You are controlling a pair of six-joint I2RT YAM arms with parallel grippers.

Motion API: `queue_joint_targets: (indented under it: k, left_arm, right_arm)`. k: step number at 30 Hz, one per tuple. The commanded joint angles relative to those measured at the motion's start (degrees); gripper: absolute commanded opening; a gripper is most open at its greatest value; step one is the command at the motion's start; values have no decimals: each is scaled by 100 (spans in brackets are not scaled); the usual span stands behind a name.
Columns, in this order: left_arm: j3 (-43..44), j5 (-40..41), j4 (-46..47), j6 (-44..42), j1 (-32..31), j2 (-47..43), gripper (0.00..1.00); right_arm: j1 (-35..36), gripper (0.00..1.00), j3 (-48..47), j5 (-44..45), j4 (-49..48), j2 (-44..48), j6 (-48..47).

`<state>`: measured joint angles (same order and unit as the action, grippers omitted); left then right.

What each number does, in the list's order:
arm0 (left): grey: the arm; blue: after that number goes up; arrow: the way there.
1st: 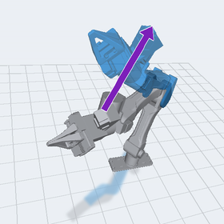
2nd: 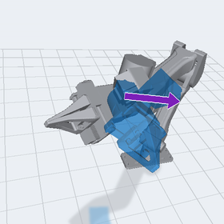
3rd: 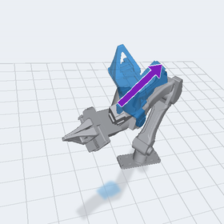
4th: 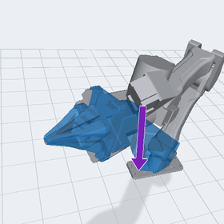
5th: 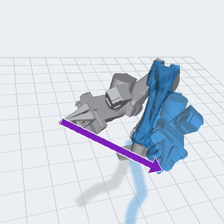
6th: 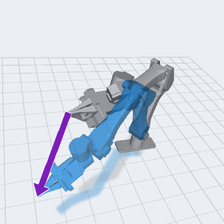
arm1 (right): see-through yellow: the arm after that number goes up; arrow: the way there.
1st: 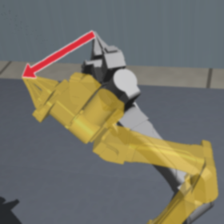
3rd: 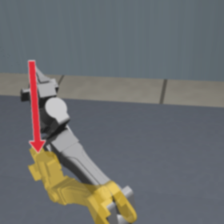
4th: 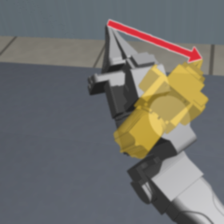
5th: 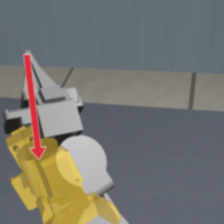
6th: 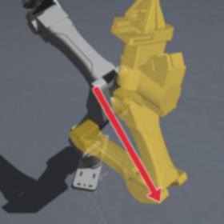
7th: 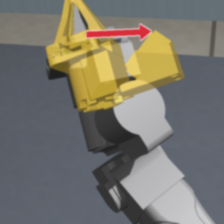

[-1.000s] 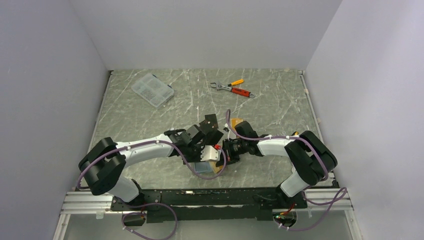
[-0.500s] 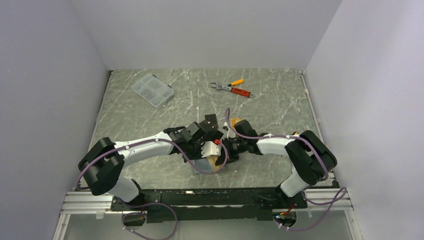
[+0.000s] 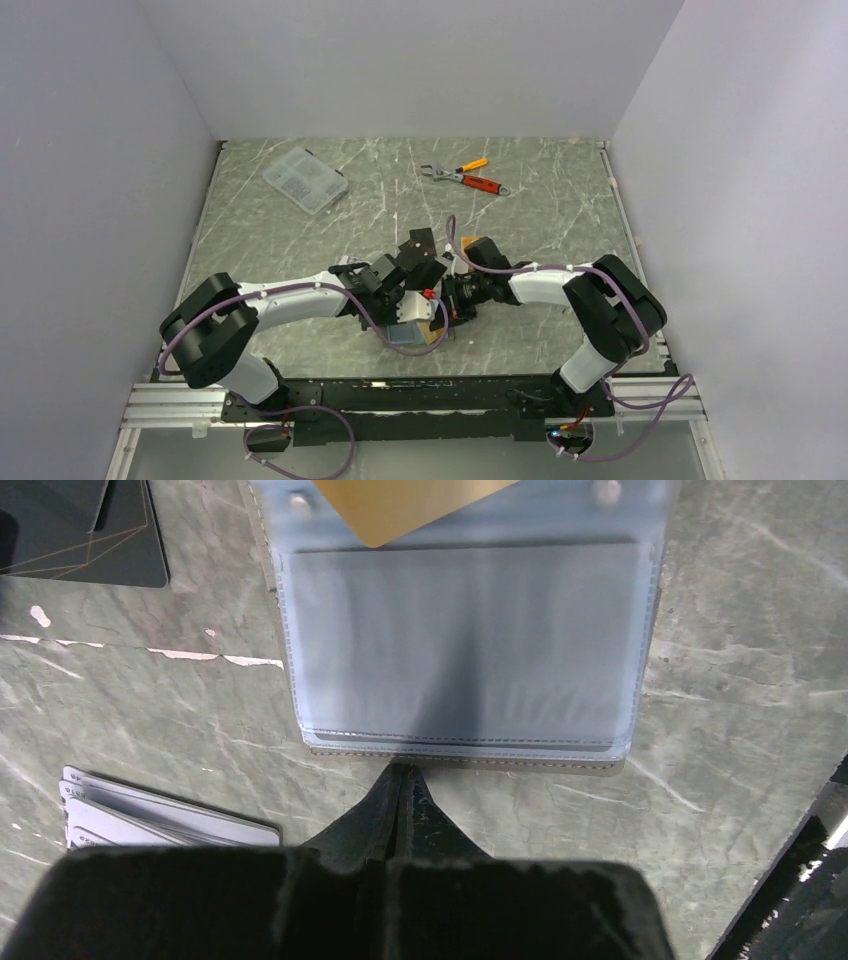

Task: Put the credit cards into the card holder
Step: Insert the credit card into the card holder.

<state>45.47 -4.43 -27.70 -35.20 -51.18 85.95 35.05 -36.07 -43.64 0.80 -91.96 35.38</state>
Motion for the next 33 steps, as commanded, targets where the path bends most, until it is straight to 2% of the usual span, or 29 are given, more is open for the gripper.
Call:
queue_joint_targets:
  k: [1, 17, 33]
  left_arm:
    - [73, 97, 272, -158, 6, 27, 0]
    - [206, -64, 177, -284, -3, 128, 0]
    - [239, -318, -7, -235, -211, 206, 0]
  right_arm:
    - [5, 0, -203, -137, 84, -128, -158]
    - [-1, 0, -392, -371, -53, -595, -169]
    - [-3, 0, 112, 96, -1475, -617, 846]
